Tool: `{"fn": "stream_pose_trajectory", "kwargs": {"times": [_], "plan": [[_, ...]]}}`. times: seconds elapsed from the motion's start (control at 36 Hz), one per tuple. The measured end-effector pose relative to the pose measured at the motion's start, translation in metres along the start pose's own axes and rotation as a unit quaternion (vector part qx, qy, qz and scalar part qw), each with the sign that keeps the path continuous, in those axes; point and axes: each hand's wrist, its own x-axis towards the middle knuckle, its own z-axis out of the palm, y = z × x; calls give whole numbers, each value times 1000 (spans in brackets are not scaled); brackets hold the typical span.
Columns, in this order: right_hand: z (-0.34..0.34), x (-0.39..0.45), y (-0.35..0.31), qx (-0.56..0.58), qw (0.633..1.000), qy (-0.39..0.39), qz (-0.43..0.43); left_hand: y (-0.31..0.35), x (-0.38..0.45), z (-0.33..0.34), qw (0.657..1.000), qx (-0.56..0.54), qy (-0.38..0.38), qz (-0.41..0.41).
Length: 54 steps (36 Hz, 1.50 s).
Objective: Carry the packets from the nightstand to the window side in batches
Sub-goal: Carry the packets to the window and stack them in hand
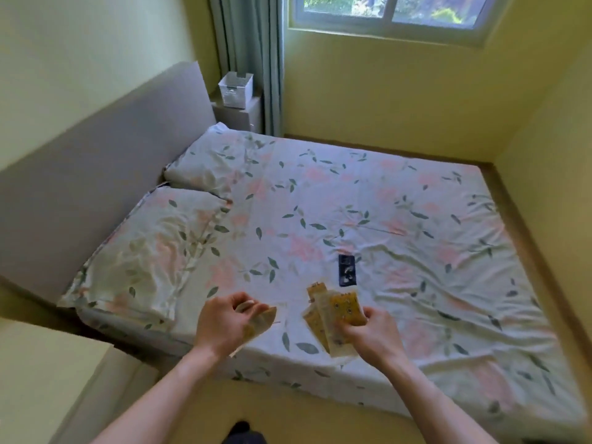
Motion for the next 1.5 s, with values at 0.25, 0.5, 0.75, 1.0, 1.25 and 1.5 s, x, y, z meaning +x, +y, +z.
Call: {"fn": "stream_pose_trajectory", "kwargs": {"times": [0.25,0.5,0.75,1.0,1.25,1.5], "plan": [[-138,-7,64,71,995,75,16,118,25,97,998,-19,-34,52],[-267,18,126,124,983,132,30,224,69,223,990,-57,-78,103],[-414,46,200,150,968,188,68,355,120,384,978,-95,-134,130],[-556,43,297,144,947,263,119,497,104,537,953,-106,-213,189],[-696,61,413,161,952,244,91,593,68,677,955,-99,-203,192],[-853,73,525,135,967,202,75,680,20,806,975,-80,-134,157]]}}
